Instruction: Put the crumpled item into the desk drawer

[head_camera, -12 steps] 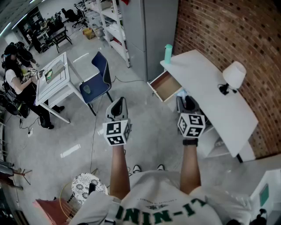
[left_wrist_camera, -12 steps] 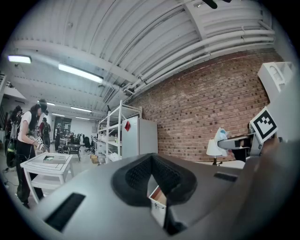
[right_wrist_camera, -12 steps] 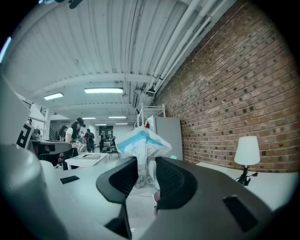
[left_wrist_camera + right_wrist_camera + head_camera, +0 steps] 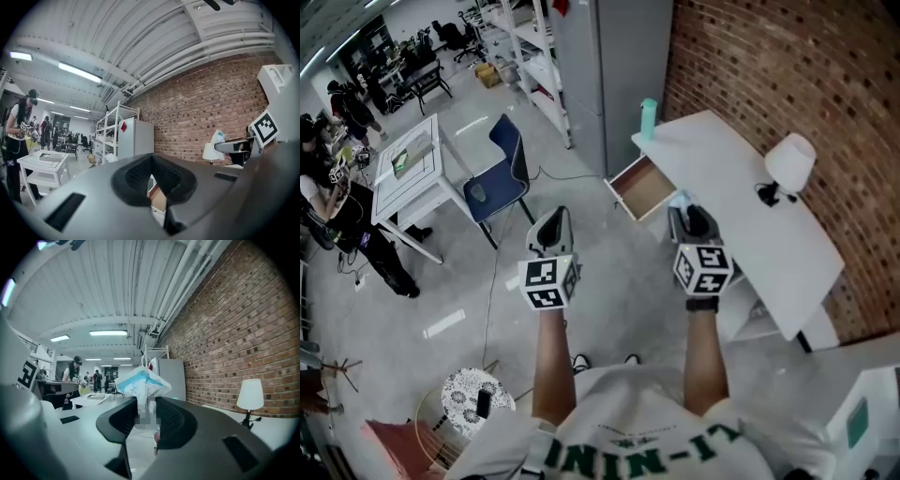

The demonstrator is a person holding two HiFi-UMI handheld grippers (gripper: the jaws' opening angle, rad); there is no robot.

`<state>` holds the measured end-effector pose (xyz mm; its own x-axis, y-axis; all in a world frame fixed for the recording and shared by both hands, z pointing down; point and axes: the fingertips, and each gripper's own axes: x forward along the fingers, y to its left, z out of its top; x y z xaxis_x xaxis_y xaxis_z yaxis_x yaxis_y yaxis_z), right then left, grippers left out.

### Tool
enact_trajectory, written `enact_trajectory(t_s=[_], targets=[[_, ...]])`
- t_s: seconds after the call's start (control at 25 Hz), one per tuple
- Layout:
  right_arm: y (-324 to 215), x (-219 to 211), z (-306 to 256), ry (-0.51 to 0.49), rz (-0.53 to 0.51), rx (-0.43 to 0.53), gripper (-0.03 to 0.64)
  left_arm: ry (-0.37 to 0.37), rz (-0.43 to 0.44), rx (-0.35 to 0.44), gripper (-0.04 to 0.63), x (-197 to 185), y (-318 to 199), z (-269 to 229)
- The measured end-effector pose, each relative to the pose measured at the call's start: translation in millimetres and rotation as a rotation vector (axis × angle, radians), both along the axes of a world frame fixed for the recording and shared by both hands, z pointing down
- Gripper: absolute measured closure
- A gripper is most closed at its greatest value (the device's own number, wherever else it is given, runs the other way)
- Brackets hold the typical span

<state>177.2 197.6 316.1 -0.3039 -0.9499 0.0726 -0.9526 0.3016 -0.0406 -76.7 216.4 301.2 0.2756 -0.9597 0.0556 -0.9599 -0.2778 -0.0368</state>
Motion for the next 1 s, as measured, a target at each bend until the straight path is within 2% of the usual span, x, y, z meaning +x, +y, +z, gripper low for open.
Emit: enact_trajectory(t_s=[0.4,0.6,0.8,1.0], targets=[[5.3,10.6,18.7,-0.074,-0.040,-0.024,0.506,-0.018,-0.002,-0.033,0.601,32.3,5.5,16.1],[-0.1,3.9,29.6,-0.047,-0.064,-0.040,0.506,-0.006,0.004,-0.027,0.601,37.3,-2.1,23.2],[-28.1,-7.3,50.1,-0.058,-0.060,-0.070,0.506,0.041,0.043,-0.039,0.601,35.6,-33.6,32.8],[-78.9,-38.5,49.6,-0.074,-0.059,-0.071,0.506,-0.009,0.065,-0.012,0.601,15.9,-84.3,25.4]])
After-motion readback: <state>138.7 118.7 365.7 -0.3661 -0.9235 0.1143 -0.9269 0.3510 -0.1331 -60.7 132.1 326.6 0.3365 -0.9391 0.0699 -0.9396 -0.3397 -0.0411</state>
